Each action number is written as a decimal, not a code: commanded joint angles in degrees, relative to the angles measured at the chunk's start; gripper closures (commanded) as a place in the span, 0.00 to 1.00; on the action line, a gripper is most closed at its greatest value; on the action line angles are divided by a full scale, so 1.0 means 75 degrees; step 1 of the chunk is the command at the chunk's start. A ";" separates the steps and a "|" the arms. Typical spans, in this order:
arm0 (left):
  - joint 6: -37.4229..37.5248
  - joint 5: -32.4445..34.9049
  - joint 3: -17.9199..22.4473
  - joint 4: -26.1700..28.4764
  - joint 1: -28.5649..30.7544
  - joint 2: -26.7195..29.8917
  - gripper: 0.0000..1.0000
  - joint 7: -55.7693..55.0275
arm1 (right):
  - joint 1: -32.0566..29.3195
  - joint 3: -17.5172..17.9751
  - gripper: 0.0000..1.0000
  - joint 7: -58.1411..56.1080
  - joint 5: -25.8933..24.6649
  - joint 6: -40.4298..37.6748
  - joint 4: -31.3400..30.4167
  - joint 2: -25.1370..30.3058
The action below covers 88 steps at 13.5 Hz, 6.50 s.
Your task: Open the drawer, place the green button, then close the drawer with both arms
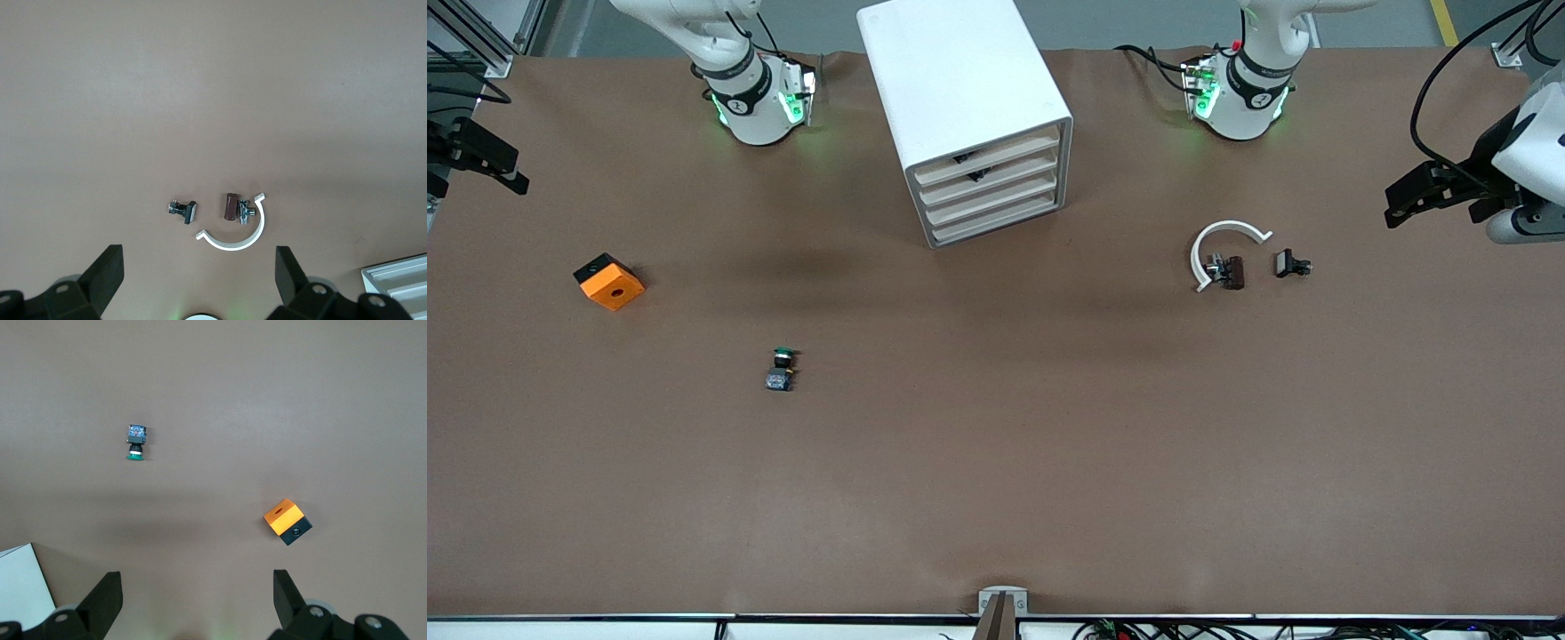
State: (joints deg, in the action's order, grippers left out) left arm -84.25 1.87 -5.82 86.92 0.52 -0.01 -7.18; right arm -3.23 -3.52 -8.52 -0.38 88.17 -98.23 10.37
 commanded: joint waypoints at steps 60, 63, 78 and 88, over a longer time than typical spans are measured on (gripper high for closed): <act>-0.2034 -0.7466 -0.0056 -0.0104 -0.3890 -0.6456 0.02 -1.3678 | 0.1625 0.0047 0.00 0.2810 0.0496 0.4198 -0.1383 -0.2939; -0.1670 -0.7691 -0.0067 -0.0104 -0.4041 -0.6468 0.06 -1.4322 | 0.1777 0.0047 0.00 0.3266 0.0485 0.6390 -0.2124 -0.3886; -0.0661 -0.7726 -0.0091 -0.0116 -0.4803 -0.6995 0.52 -1.5180 | 0.2282 0.0035 0.00 0.3772 0.0438 0.8213 -0.2101 -0.5507; -0.0649 -0.7375 0.0166 -0.0338 -0.4663 -0.7170 1.00 -1.5145 | 0.2293 0.0023 0.00 0.3772 0.0403 0.8096 -0.2183 -0.5566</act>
State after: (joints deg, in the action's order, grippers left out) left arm -89.08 -55.44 -5.72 86.37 -34.95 -52.85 -122.15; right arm 13.35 -2.87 19.57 3.00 149.13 -114.63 -31.23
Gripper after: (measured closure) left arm 0.859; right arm 0.000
